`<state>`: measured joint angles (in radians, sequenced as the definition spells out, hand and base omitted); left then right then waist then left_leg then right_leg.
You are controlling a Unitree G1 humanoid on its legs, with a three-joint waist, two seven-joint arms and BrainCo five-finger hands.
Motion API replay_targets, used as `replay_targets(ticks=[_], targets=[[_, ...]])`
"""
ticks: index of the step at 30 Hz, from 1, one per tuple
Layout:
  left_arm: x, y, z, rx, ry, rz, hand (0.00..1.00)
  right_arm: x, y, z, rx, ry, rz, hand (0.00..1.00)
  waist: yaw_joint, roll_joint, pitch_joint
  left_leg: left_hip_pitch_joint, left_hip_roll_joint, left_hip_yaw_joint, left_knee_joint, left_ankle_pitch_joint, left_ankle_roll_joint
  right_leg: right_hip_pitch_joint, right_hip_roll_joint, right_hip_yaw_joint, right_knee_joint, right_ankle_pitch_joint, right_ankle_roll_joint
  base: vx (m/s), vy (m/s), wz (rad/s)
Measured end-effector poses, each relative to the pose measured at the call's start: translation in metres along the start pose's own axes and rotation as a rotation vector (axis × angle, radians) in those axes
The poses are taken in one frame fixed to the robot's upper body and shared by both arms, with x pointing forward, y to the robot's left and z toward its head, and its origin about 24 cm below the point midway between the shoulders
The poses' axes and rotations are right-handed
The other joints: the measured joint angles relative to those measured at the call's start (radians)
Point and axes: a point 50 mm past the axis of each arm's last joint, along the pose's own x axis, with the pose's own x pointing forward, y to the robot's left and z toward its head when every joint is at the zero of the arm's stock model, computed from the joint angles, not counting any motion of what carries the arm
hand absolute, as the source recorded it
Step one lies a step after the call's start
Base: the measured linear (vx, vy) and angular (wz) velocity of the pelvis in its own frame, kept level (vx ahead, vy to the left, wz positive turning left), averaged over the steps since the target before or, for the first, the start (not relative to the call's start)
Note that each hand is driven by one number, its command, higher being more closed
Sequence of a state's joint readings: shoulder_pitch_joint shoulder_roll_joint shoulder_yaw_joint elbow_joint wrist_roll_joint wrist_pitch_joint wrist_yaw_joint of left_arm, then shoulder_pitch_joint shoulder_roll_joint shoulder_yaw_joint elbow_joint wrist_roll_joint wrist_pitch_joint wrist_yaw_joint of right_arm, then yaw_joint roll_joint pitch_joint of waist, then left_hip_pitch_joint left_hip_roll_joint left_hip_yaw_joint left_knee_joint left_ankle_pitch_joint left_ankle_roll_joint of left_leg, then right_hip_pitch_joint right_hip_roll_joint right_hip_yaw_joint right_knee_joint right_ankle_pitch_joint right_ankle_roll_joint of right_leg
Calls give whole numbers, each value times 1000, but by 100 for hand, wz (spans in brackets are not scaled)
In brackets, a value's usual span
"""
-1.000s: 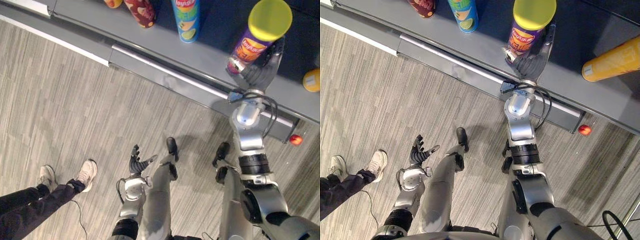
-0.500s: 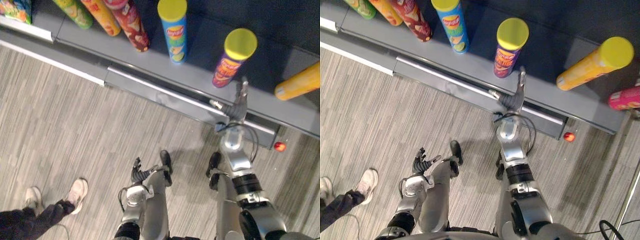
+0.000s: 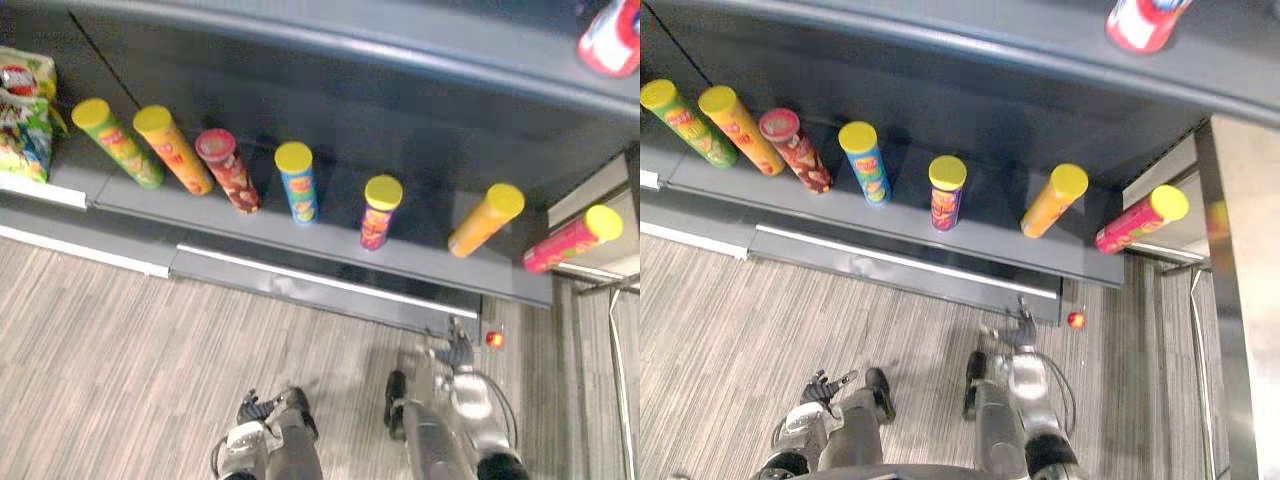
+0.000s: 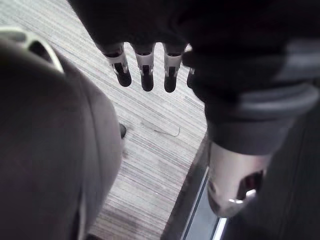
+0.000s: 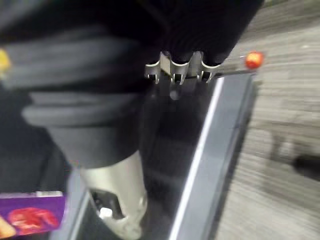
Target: Put the gum and the chips on the shelf.
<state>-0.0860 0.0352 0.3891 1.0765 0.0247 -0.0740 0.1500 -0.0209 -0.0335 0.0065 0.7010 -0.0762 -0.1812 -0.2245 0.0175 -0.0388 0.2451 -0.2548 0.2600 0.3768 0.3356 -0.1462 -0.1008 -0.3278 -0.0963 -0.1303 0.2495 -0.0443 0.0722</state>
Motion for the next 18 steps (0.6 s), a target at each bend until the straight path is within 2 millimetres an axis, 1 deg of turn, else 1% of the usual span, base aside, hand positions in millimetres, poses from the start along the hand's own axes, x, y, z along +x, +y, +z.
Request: replay_targets(ticks=[2,3,4,5,6,7,8,10,12,18], targets=[[-3,8,-19,-14,70,24,0,-13,-7,-36,-33,134,27,0,-18,3,-35,55,-27,11,-66,17,1,53,-1,15,-75,38,9,159,67,-19],[-4,10,-23,-18,84,30,0,-16,-10,-44,-36,166,30,0,-19,2,-41,73,-32,21,-83,20,1,67,-1,21,-94,47,10,171,63,-25],[-6,14,-31,-31,109,37,0,-23,-13,-60,-30,236,38,0,-19,3,-57,105,-44,33,-117,26,1,95,2,33,-133,63,15,109,34,-22],[-7,15,-34,-35,117,34,0,-28,-15,-68,-26,272,43,0,-19,4,-65,120,-51,38,-135,31,2,108,2,35,-149,69,16,145,45,-20],[-9,17,-39,-42,129,30,0,-37,-19,-84,-15,340,41,0,-19,4,-79,153,-65,50,-173,42,1,130,-2,43,-172,75,21,97,42,-16],[-11,20,-45,-56,145,25,0,-42,-21,-91,28,376,27,0,-19,3,-97,182,-77,61,-211,53,1,147,-4,53,-191,82,25,107,52,-18],[-12,21,-47,-60,152,27,0,-43,-23,-93,34,387,23,0,-20,3,-104,196,-83,67,-227,57,1,154,-5,56,-200,83,26,62,45,-17],[-13,20,-53,-68,173,12,0,-48,-28,-102,59,430,10,0,-20,5,-125,243,-103,74,-287,79,2,184,-10,57,-220,87,29,41,40,-2],[-16,20,-61,-79,196,11,0,-56,-35,-114,125,492,-42,0,-19,6,-154,282,-119,70,-340,98,3,216,-14,49,-244,88,30,34,26,11],[-21,23,-71,-124,226,25,0,-77,-49,-140,276,645,-153,0,-17,9,-183,317,-147,39,-405,118,12,258,-30,16,-278,89,34,22,20,17]])
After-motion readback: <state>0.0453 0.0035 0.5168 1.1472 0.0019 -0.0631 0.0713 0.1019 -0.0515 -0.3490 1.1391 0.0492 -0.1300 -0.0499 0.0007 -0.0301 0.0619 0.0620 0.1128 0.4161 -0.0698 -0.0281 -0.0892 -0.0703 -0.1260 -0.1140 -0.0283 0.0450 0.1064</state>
